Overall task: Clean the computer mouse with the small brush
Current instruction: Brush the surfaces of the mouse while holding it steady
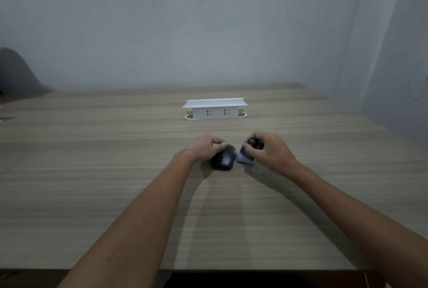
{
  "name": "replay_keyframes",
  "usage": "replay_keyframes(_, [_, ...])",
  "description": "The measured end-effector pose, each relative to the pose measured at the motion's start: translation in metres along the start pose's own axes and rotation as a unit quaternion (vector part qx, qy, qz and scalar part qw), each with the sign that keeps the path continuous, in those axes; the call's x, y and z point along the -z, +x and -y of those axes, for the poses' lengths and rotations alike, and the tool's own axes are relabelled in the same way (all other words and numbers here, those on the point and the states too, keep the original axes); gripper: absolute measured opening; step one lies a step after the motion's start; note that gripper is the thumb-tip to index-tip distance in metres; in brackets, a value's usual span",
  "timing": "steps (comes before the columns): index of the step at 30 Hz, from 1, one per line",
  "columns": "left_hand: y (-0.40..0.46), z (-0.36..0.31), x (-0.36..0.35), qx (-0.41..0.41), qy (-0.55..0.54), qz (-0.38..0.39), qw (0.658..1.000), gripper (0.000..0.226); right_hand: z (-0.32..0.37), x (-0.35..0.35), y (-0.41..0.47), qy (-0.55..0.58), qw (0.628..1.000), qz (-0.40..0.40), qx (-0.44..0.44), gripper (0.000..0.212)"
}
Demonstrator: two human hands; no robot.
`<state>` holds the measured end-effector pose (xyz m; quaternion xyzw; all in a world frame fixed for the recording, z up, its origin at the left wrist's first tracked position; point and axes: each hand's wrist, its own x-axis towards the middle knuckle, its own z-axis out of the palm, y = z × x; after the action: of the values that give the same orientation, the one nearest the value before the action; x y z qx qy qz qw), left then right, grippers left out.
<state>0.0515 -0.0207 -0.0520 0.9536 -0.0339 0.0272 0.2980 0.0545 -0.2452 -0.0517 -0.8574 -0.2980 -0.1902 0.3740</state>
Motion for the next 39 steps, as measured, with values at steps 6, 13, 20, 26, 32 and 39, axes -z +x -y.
replay_keyframes(6, [0.004,0.009,0.0,-0.009,-0.025,0.017,0.999,0.036,0.023,0.006,-0.008,0.104,0.99,0.081,0.041,0.014])
replay_keyframes(13, [0.003,0.009,-0.003,-0.004,-0.048,0.007,0.999,0.033,0.02,0.004,-0.003,0.016,0.997,0.008,0.073,0.012])
replay_keyframes(20, [0.003,0.009,-0.004,0.0,-0.057,0.004,0.998,0.031,0.014,0.005,-0.004,-0.045,0.993,0.016,0.11,0.011])
replay_keyframes(26, [0.004,0.011,-0.006,-0.008,-0.077,-0.005,0.997,0.027,0.024,0.002,-0.014,-0.071,0.981,0.079,0.161,0.011])
replay_keyframes(32, [0.001,0.008,-0.005,-0.006,-0.078,-0.015,0.997,0.022,0.029,0.006,-0.019,-0.06,0.976,0.084,0.19,0.011])
replay_keyframes(39, [0.0,0.007,-0.007,0.006,-0.055,-0.026,0.998,0.022,0.015,0.01,-0.013,-0.085,0.985,0.05,0.142,0.02])
